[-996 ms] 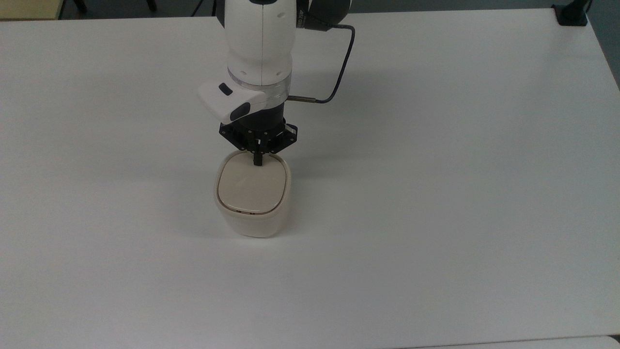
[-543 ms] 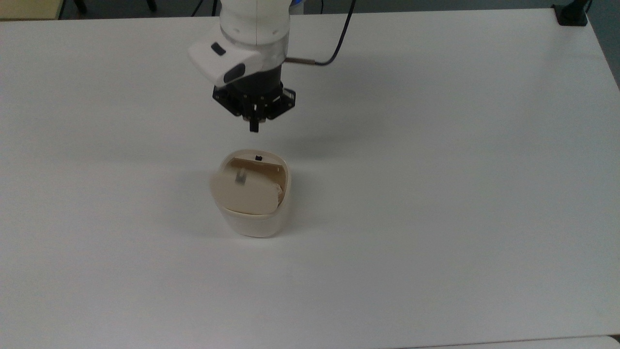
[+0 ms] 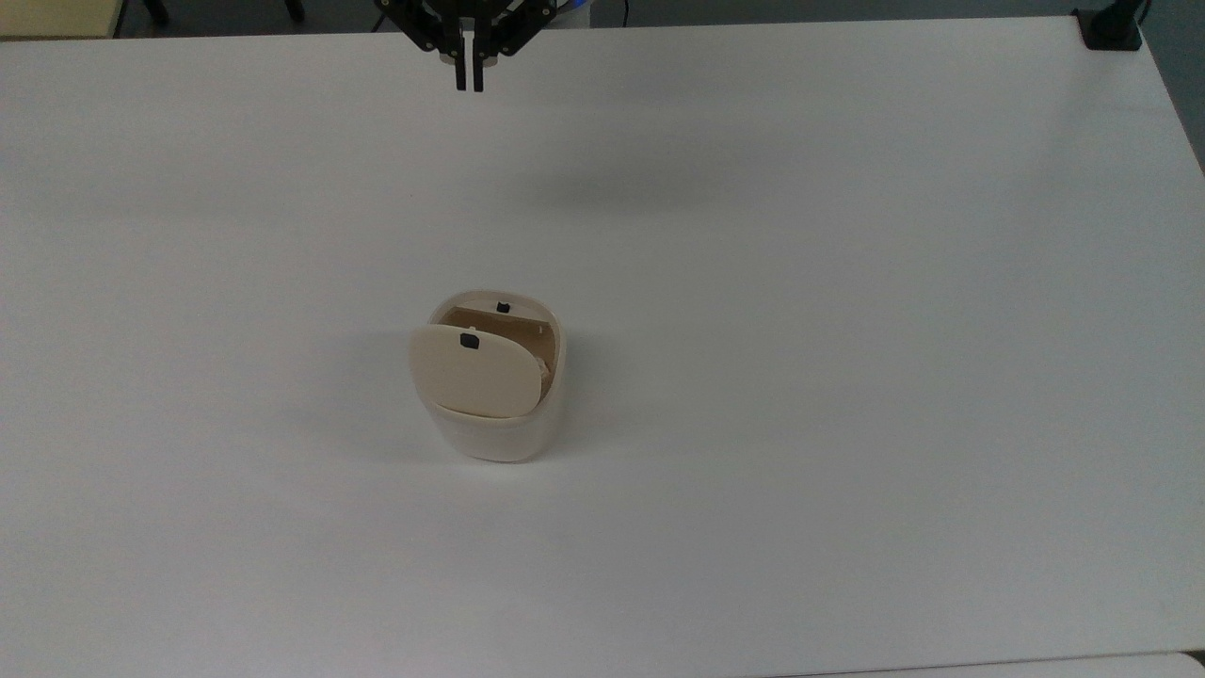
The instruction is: Open the trash bin
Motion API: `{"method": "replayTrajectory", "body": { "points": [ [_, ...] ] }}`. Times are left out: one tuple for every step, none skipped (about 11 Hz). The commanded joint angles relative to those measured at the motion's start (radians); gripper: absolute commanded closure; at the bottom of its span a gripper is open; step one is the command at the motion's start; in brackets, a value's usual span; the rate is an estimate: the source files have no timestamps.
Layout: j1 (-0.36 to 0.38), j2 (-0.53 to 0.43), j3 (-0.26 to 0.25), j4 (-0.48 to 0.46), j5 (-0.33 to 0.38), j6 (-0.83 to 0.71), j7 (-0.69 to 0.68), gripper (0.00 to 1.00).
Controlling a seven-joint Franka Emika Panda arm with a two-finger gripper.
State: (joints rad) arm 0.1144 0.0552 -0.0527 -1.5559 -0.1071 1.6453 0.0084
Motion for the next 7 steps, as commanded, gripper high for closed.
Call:
{"method": "replayTrajectory", "body": {
  "points": [
    [-0.004, -0.02, -0.003, -0.032, -0.005, -0.018, -0.021, 0.08],
    [-0.004, -0.02, -0.003, -0.032, -0.005, -0.021, -0.018, 0.0],
    [-0.006, -0.021, -0.003, -0.033, -0.003, -0.027, -0.013, 0.0],
    [-0.007, -0.021, -0.003, -0.033, 0.007, -0.033, -0.013, 0.0],
    [-0.018, -0.021, -0.003, -0.032, 0.035, -0.033, -0.013, 0.0],
    [-0.019, -0.023, -0.003, -0.029, 0.041, -0.032, -0.013, 0.0],
    [-0.019, -0.023, -0.003, -0.029, 0.041, -0.03, -0.013, 0.0]
  ]
}}
